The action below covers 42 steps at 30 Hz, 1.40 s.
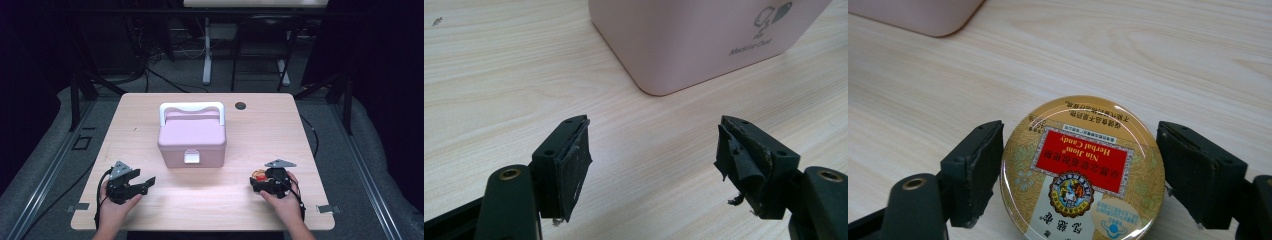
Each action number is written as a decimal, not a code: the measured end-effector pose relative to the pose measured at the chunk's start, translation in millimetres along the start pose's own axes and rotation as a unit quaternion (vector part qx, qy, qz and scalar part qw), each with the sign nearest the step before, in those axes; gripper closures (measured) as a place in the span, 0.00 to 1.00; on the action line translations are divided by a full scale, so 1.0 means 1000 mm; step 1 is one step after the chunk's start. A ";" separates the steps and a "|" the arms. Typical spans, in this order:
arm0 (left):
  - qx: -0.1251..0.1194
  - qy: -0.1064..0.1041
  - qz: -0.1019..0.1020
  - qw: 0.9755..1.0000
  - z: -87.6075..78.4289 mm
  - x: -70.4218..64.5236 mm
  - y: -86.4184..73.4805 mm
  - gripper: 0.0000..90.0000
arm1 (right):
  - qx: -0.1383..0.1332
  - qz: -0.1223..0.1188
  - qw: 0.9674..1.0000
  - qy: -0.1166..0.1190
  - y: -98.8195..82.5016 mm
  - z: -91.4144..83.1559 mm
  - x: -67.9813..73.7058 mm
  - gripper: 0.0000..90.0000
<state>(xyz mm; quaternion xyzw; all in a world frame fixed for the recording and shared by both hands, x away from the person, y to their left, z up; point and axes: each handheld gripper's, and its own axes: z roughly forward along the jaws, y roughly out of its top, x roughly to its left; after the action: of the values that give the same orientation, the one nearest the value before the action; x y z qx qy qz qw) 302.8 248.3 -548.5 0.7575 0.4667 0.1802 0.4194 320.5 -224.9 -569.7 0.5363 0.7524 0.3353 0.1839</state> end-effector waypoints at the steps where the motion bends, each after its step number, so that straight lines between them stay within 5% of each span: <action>1: 0.000 0.000 0.000 1.000 0.000 0.000 0.000 0.33 | -0.001 0.006 1.000 -0.004 0.000 -0.001 -0.003 0.23; 11: -0.001 0.000 -0.002 1.000 0.001 0.000 0.001 0.33 | -0.001 0.058 0.998 -0.032 -0.002 -0.007 -0.033 0.23; 29: -0.002 0.001 -0.005 1.000 0.000 0.001 0.001 0.33 | 0.000 0.055 0.996 -0.067 -0.002 -0.009 -0.039 0.23; 42: -0.005 0.006 -0.021 1.000 -0.002 0.003 0.002 0.33 | -0.012 0.062 0.996 -0.067 -0.003 -0.010 -0.039 0.19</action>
<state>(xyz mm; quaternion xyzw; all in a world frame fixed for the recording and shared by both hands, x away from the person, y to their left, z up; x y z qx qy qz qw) 304.1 251.6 -546.7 0.7444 0.4840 0.1786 0.4240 325.8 -265.2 -567.7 0.6008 0.6998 0.3182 0.2191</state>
